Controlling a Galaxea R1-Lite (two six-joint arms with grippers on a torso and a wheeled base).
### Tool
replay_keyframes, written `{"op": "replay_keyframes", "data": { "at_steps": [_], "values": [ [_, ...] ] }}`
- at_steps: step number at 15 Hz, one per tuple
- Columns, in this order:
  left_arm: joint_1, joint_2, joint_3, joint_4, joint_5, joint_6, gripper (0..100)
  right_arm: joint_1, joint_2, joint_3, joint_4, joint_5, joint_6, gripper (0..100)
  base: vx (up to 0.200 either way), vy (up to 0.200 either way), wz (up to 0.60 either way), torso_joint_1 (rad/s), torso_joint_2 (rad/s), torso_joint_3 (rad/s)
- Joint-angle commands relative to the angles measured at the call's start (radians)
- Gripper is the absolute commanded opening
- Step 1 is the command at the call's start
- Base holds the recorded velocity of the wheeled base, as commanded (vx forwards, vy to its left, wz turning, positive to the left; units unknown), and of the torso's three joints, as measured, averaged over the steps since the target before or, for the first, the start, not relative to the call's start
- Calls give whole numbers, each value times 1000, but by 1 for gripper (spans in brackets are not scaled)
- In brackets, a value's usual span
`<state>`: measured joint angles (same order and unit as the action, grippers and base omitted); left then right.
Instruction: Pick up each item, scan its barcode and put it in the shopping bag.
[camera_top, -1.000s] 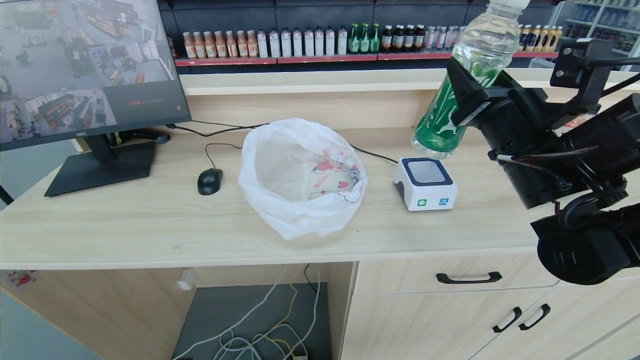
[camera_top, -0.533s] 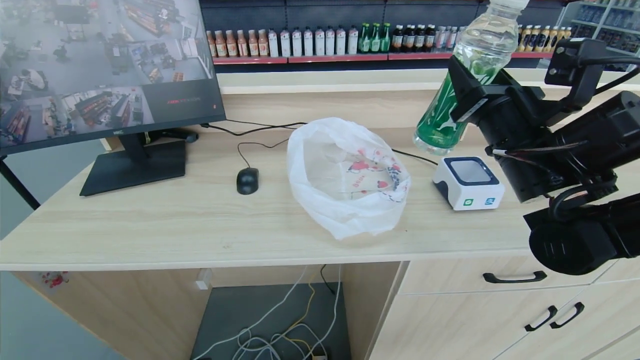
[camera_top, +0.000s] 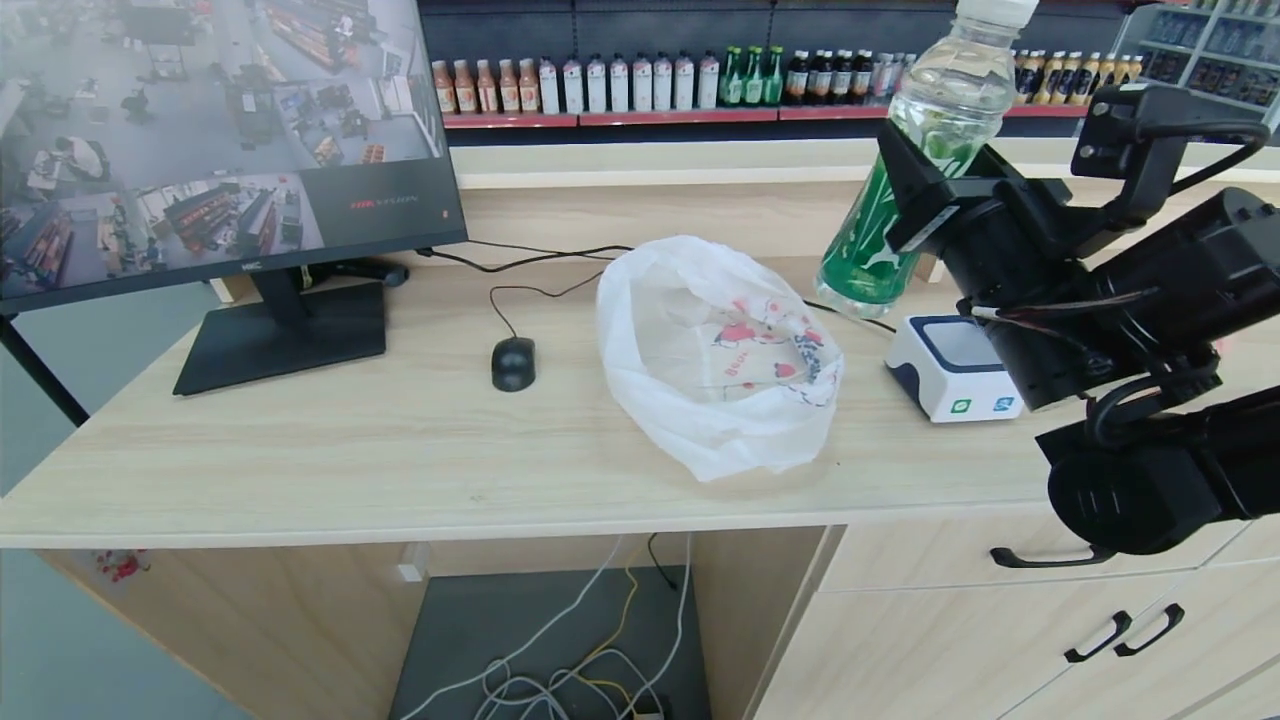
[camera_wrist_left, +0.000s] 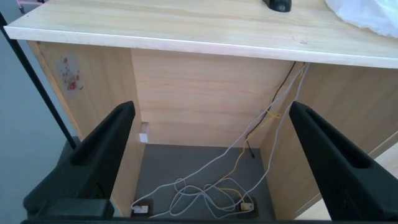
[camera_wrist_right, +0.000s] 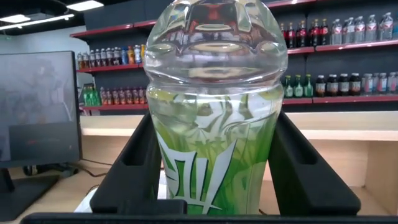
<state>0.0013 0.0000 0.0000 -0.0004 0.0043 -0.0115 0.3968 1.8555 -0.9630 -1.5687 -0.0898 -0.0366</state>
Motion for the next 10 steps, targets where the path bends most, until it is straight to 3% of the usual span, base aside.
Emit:
{"op": "replay_keyframes", "data": {
  "at_steps": [1, 3, 7, 10],
  "values": [
    [0, 0, 0, 0, 0, 1, 100, 13, 5, -6, -2, -1, 0, 0, 0, 0, 0, 0, 0, 0],
    [0, 0, 0, 0, 0, 1, 100, 53, 13, -33, 36, 4, -2, 0, 0, 0, 0, 0, 0, 0],
    [0, 0, 0, -1, 0, 1, 100, 99, 36, -215, 308, -5, -22, 0, 0, 0, 0, 0, 0, 0],
    [0, 0, 0, -1, 0, 1, 100, 116, 143, -372, 360, -5, -25, 0, 0, 0, 0, 0, 0, 0]
  ]
}}
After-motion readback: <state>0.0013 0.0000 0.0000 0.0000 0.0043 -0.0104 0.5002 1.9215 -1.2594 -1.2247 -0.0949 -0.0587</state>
